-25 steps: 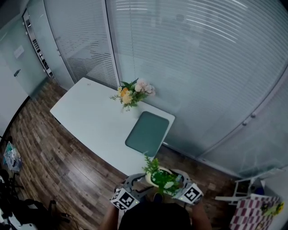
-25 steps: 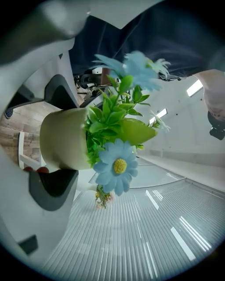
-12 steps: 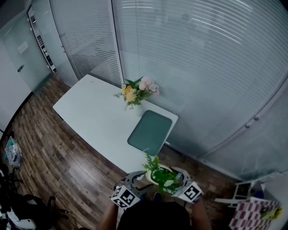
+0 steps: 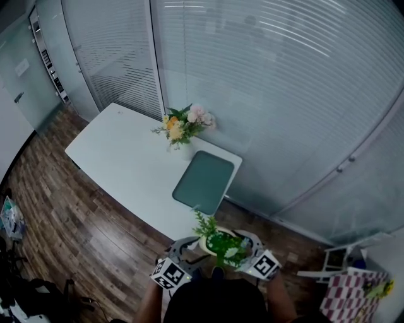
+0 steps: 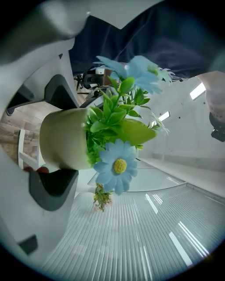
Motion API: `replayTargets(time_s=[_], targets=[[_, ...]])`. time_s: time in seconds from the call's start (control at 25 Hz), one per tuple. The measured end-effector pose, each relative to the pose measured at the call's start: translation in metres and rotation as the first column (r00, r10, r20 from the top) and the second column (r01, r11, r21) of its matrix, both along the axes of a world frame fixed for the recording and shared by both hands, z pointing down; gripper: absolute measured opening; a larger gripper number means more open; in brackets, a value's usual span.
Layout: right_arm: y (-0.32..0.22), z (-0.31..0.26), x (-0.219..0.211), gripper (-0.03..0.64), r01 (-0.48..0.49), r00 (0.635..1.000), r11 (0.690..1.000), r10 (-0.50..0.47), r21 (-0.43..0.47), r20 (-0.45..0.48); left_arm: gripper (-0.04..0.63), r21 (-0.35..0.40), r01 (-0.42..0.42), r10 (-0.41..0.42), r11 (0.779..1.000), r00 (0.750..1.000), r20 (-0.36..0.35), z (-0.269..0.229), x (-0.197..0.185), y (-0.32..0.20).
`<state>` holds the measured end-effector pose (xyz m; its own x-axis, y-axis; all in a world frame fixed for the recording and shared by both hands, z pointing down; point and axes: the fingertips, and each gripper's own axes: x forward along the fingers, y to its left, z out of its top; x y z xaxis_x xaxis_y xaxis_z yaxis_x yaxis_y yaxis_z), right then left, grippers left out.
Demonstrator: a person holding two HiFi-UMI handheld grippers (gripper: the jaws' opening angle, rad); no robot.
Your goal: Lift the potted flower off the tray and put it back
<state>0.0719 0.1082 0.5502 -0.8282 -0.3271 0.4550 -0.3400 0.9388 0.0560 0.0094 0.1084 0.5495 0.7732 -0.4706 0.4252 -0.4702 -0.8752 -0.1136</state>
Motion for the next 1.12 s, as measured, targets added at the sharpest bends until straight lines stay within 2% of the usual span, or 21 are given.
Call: replayTargets(time_s=[0.08, 0.36, 0.56, 0.76, 0.92, 1.12], targets=[[0.002, -0.004, -0.001, 0.394, -0.006, 1.000, 1.000, 0.006, -0.012, 0.000, 0.281, 0.010, -0.005, 0.005, 1.000, 1.000, -0.025, -0.005, -0.001, 0.001], [0.009, -0.003, -0.014, 0.394, -0.023, 1.000, 1.000, 0.023, 0.010, 0.005, 0.281, 0.007, -0.017, 0.017, 1.000, 1.000, -0.005, 0.000, -0.013, 0.009], [0.011, -0.009, -0.029, 0.394, -0.027, 0.999, 0.999, 0.026, 0.021, 0.043, 0.281, 0.040, -0.021, 0.023, 0.999, 0.999, -0.026, -0.010, -0.028, 0.011], [0.016, -0.011, -0.045, 0.394, -0.026, 0.996, 0.999, 0.023, 0.042, 0.082, 0.281, 0.020, -0.036, 0.037, 0.999, 0.999, -0.018, -0.006, -0.040, 0.016], [0.011, -0.011, -0.049, 0.394, -0.005, 1.000, 0.999, 0.003, 0.050, 0.031, 0.281, 0.035, -0.031, 0.033, 0.999, 0.999, -0.034, -0.015, -0.046, 0.008], [-0.001, -0.010, -0.053, 0.394, -0.004, 1.000, 0.999, 0.003, 0.050, 0.018, 0.281, 0.033, -0.019, 0.020, 0.999, 0.999, -0.041, -0.014, -0.051, -0.003]])
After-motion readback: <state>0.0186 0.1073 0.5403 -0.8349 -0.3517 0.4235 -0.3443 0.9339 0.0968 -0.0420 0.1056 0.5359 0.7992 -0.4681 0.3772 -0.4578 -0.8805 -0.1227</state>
